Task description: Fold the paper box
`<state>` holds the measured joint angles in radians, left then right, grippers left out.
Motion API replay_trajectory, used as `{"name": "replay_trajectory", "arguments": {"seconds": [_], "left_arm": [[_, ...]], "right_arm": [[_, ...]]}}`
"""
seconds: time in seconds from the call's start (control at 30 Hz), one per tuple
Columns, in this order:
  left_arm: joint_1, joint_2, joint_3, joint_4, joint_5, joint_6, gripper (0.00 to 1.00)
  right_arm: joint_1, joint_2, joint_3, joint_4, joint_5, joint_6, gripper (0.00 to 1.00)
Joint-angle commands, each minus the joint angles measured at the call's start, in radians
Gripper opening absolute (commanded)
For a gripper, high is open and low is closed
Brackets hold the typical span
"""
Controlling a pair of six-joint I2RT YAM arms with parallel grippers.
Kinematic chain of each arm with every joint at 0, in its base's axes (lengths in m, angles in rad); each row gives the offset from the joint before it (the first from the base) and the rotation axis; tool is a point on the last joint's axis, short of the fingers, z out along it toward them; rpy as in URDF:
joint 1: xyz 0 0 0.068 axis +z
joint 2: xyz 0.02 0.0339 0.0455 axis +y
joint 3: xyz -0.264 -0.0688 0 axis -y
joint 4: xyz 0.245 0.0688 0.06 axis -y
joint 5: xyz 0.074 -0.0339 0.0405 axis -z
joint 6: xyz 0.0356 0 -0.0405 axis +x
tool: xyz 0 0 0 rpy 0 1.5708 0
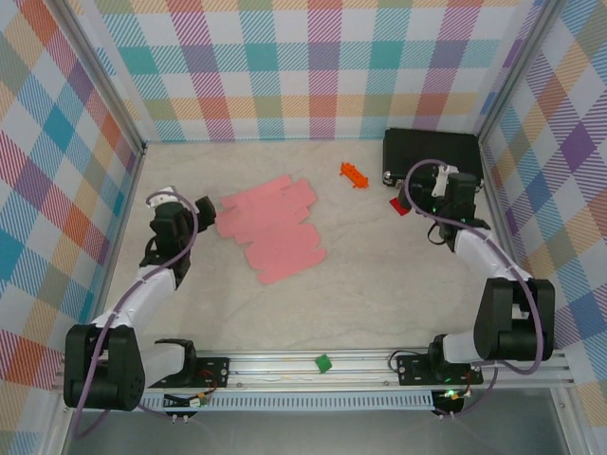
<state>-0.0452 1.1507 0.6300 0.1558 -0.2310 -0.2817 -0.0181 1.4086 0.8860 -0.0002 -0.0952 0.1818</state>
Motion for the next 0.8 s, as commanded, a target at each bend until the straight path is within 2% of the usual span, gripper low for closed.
{"name": "replay_trajectory", "arguments": {"seconds": [0.0,0.13,0.27,0.37,0.43,0.57,0.63,0.77], "left_arm": [[0.001,0.006,0.099,-0.361,0.055,-0.122,1.00],[0.000,0.034,0.169,-0.528,0.198,-0.161,1.00],[-0.010,0.035,0.166,-0.541,0.338,-0.205,0.96],[-0.039,0.037,0.162,-0.508,0.405,-0.222,0.88],[-0.064,0.063,0.177,-0.494,0.442,-0.220,0.80],[-0.142,0.169,0.243,-0.464,0.501,-0.216,0.55],[-0.189,0.246,0.294,-0.462,0.503,-0.216,0.42],[-0.255,0.376,0.362,-0.442,0.478,-0.216,0.25]], "right_arm": [[0.024,0.068,0.118,-0.259,-0.118,0.085,0.99],[0.115,0.111,0.200,-0.302,-0.133,0.061,0.99],[0.206,0.190,0.294,-0.349,-0.209,0.062,0.99],[0.291,0.253,0.355,-0.372,-0.220,0.047,0.99],[0.340,0.301,0.399,-0.390,-0.240,0.045,0.98],[0.426,0.382,0.458,-0.387,-0.273,0.068,0.87],[0.459,0.416,0.476,-0.368,-0.305,0.092,0.77],[0.519,0.479,0.505,-0.346,-0.357,0.118,0.55]]}}
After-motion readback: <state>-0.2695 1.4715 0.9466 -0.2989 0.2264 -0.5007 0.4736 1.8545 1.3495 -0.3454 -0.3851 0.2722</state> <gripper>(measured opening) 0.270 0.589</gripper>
